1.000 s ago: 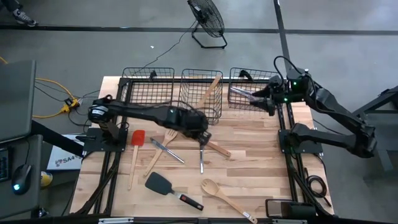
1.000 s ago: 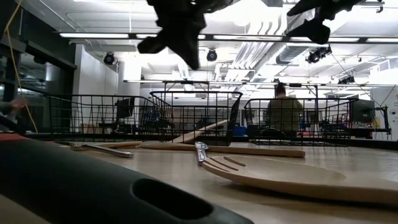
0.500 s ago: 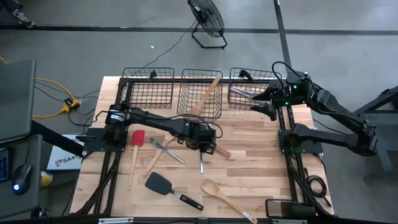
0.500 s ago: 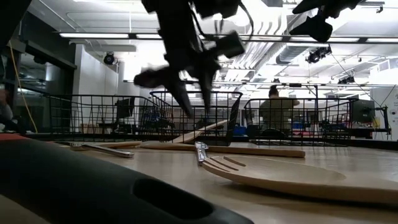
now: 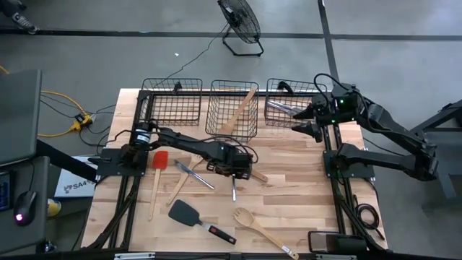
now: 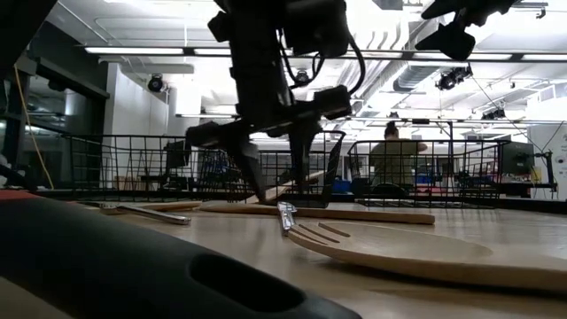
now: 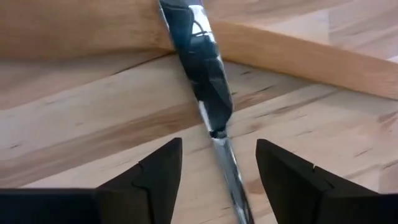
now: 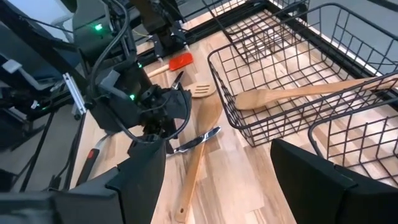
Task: Pick & Place Kitchen Items
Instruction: Put the silver table knife into the right wire basket
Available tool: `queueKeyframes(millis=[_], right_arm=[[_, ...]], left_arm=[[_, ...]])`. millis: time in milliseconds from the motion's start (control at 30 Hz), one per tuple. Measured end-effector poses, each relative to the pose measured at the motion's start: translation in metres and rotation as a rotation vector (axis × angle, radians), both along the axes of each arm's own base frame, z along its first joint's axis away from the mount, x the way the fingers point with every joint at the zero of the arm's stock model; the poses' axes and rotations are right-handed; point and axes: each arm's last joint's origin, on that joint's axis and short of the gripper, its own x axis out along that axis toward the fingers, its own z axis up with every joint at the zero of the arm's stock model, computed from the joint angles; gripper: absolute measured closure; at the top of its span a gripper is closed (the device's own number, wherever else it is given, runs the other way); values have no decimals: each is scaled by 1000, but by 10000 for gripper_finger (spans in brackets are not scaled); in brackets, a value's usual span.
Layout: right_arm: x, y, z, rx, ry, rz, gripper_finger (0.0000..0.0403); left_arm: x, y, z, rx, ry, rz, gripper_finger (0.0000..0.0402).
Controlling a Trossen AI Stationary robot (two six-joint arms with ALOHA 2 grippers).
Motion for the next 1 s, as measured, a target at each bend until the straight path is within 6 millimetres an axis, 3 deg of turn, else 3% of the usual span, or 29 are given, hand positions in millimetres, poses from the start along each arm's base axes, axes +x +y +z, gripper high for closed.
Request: queueKeyframes(millis=[567,1000], right_arm=[[0,0,0,2,-3,7,122],[0,0,-1,-36,6,27,122]], left_arm=[[5,-1,-23,17,49,-1,199],[5,0,-26,19,65,33,200]])
